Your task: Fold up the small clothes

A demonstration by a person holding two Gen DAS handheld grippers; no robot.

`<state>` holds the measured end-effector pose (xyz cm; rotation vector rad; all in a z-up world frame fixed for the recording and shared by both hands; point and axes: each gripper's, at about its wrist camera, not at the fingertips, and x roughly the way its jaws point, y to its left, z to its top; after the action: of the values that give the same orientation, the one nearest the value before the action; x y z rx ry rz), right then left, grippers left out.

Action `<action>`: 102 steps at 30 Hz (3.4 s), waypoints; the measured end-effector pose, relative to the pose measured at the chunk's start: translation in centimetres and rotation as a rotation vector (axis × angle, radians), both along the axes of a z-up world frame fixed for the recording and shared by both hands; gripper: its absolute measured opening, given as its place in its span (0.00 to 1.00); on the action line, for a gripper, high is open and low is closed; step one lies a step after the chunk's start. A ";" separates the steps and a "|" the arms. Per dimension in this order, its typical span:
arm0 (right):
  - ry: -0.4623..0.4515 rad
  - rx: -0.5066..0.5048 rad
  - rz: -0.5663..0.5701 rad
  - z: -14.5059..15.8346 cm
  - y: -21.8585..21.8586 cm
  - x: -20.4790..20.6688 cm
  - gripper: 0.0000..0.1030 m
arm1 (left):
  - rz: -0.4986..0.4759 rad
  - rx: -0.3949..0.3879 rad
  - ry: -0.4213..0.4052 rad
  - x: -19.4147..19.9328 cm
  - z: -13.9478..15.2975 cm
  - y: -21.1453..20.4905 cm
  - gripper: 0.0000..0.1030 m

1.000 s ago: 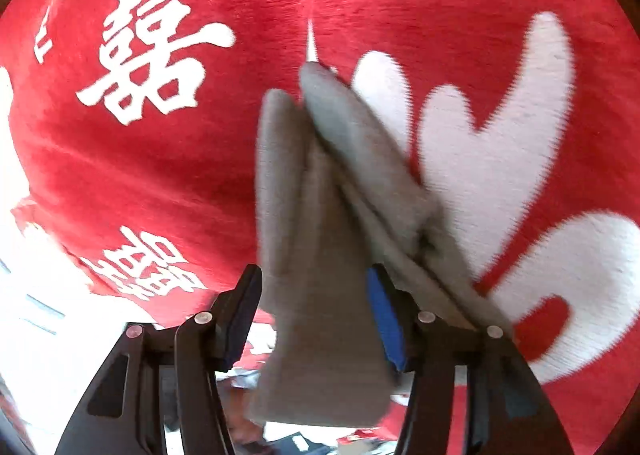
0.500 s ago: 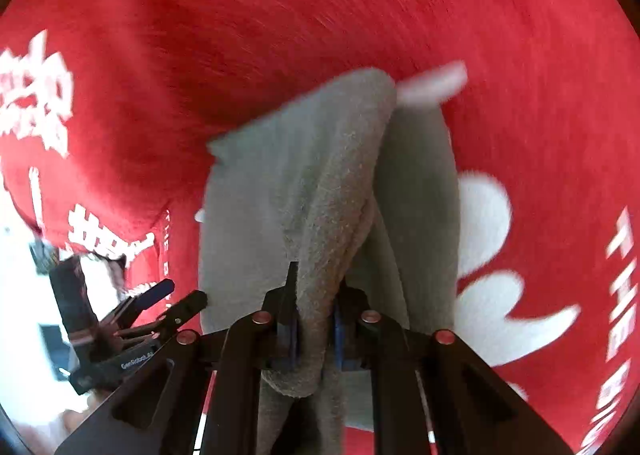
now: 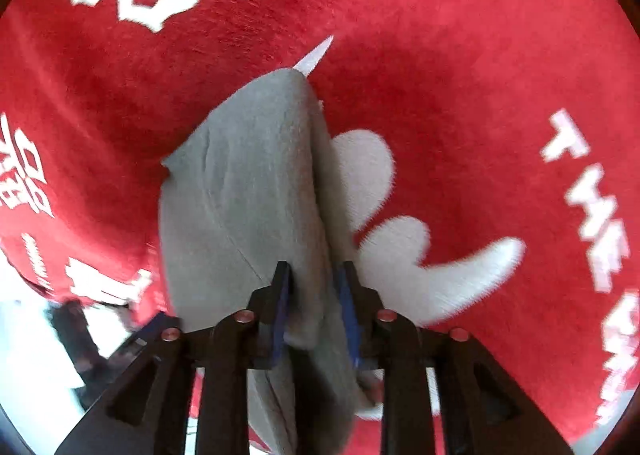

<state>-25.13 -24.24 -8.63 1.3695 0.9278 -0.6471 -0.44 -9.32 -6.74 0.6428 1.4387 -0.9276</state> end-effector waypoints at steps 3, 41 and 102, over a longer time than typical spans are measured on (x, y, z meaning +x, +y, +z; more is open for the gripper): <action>-0.019 -0.050 0.059 2.8 1.4 0.0 0.40 | -0.012 0.014 -0.020 0.1 0.7 1.0 0.91; 0.262 -0.033 -0.050 3.8 10.3 -5.8 0.27 | -0.127 0.110 -0.076 -2.1 1.0 7.8 0.91; -0.260 0.161 0.156 -3.8 -3.7 2.5 0.67 | -0.010 -0.070 0.281 0.7 -4.0 -7.2 1.00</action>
<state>-22.68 -27.90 -12.41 1.4661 0.8790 -0.2718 0.22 -16.53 -10.74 0.4815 1.6434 -1.1033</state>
